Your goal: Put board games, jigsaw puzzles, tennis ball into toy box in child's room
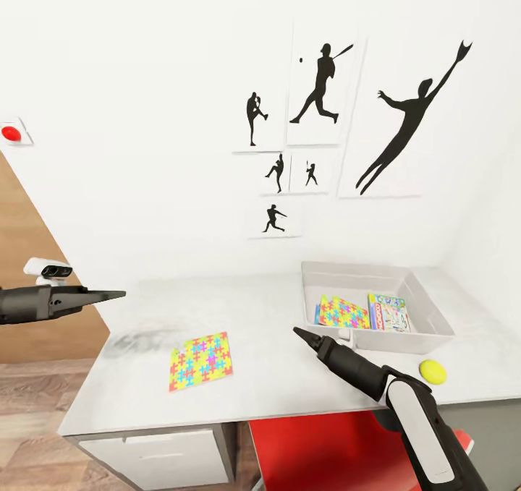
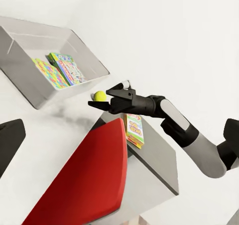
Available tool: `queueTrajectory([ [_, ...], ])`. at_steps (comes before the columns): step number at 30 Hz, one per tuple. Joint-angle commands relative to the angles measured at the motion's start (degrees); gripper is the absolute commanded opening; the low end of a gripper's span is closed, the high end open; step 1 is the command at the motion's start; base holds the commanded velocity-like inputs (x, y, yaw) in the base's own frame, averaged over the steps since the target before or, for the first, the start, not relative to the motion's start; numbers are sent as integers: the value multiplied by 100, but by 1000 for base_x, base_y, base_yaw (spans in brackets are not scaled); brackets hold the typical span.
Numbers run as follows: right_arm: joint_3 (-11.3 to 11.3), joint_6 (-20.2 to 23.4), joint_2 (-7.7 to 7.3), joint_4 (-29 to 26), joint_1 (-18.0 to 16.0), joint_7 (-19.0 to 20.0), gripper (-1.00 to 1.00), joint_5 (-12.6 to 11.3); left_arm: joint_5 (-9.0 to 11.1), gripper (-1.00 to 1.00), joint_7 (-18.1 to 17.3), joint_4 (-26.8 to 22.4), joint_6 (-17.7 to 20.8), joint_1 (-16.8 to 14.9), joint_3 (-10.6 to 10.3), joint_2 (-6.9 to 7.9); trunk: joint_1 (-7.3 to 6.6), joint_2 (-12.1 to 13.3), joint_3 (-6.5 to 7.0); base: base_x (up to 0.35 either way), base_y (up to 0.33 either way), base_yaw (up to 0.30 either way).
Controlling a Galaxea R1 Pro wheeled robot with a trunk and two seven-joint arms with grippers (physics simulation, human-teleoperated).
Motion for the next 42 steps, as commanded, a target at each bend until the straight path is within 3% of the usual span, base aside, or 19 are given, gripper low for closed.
queueTrajectory([
  [1,1,17,-3,-2,-5,12,100,3,0,100,-20,-1,61,-5,-2,4,3,-12,-12,0,0,1],
  [24,-6,9,-2,-2,-5,3,100,10,-8,100,-20,-1,61,-5,0,3,3,-12,-12,-33,4,0],
  [42,-7,8,-7,-2,-5,3,100,12,-9,100,-20,-1,61,-5,1,9,3,-12,-12,-6,218,0],
])
